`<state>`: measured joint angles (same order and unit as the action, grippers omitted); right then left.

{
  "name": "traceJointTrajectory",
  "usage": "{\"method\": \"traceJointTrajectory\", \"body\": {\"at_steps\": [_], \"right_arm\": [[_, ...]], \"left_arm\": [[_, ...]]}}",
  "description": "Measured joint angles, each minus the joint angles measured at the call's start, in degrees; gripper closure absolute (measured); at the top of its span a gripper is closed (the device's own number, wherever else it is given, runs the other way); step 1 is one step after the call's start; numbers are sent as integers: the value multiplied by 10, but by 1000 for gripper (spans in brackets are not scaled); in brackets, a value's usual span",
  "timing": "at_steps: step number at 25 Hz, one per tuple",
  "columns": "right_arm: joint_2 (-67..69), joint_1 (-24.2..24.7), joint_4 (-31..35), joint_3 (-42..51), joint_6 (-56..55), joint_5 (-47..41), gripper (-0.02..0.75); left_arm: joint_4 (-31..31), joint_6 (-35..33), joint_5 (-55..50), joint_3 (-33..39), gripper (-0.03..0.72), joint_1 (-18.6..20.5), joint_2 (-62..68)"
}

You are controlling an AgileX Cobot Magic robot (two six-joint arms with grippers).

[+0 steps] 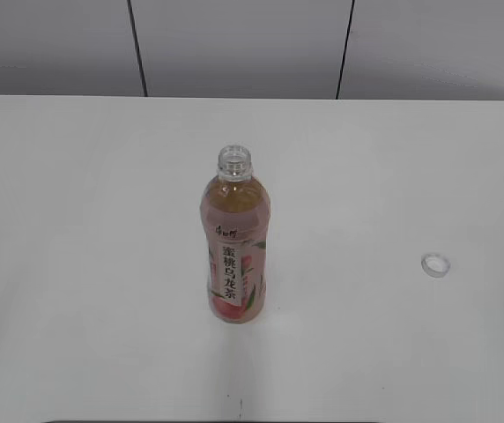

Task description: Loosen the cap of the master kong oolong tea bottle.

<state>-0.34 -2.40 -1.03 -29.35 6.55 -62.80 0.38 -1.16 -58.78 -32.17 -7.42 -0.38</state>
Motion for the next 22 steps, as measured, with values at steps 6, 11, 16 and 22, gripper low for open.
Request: {"method": "traceJointTrajectory", "body": {"at_steps": [6, 11, 16, 22], "right_arm": [[0, -8, 0, 0, 0, 0, 225], [0, -8, 0, 0, 0, 0, 225], [0, -8, 0, 0, 0, 0, 225], [0, -8, 0, 0, 0, 0, 225]], "left_arm": [[0, 0, 0, 0, 156, 16, 0], [0, 0, 0, 0, 156, 18, 0], [0, 0, 0, 0, 156, 18, 0], [0, 0, 0, 0, 157, 18, 0]]}}
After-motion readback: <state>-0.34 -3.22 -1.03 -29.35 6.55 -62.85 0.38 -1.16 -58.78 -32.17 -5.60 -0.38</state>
